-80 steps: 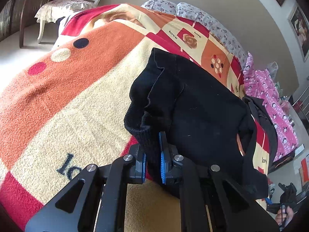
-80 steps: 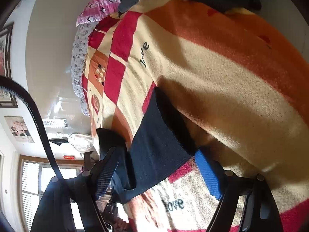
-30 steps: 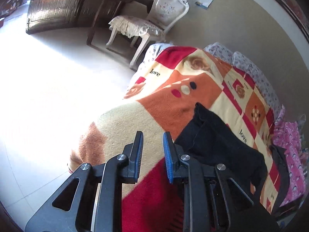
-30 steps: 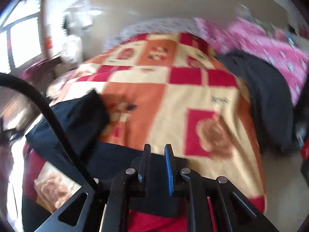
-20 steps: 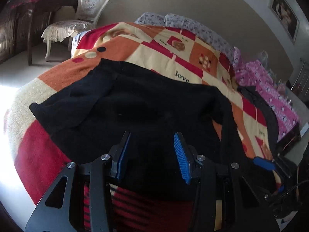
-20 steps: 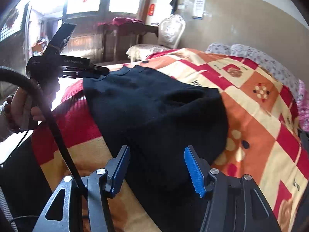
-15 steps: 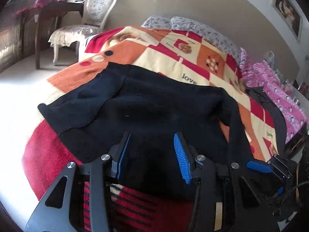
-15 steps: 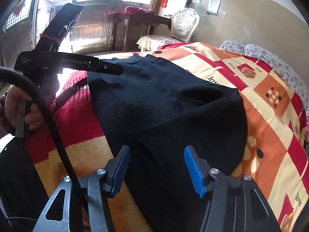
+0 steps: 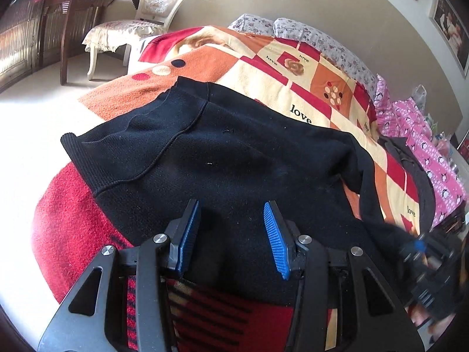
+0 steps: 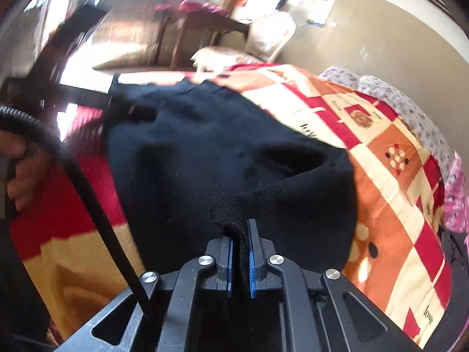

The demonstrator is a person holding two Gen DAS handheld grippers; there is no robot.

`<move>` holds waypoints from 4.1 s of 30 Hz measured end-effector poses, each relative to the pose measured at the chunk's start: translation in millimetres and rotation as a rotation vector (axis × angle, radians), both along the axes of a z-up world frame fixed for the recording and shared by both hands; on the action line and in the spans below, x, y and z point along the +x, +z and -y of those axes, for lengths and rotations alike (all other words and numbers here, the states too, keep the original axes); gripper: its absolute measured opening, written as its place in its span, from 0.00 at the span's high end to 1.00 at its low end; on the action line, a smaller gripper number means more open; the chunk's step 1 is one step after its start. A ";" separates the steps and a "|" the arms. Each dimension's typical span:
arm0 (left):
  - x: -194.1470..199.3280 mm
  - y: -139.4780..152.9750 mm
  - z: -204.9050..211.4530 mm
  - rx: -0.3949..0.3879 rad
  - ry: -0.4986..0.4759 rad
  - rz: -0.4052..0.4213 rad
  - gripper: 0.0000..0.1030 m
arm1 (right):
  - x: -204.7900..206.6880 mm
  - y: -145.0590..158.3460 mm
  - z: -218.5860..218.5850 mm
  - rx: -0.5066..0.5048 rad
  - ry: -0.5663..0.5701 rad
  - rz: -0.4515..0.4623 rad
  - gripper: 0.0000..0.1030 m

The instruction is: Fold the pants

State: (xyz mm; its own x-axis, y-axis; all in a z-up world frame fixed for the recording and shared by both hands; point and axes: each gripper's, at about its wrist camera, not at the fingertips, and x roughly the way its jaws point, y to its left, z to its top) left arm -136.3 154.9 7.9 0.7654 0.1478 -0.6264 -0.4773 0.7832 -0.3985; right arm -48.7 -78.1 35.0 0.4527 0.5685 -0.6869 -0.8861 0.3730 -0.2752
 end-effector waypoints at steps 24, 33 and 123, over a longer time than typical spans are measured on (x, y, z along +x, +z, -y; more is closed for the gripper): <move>5.8 -1.1 5.2 0.038 0.010 -0.034 0.57 | 211.3 117.9 188.4 0.822 -0.584 -0.825 0.94; 8.8 -0.9 9.4 0.061 0.014 -0.055 0.57 | 281.4 -26.7 242.4 0.693 -0.906 -0.878 0.94; 204.5 0.5 -197.8 0.155 -0.718 -0.251 0.47 | 293.5 -40.0 265.2 0.782 -0.859 -0.719 0.55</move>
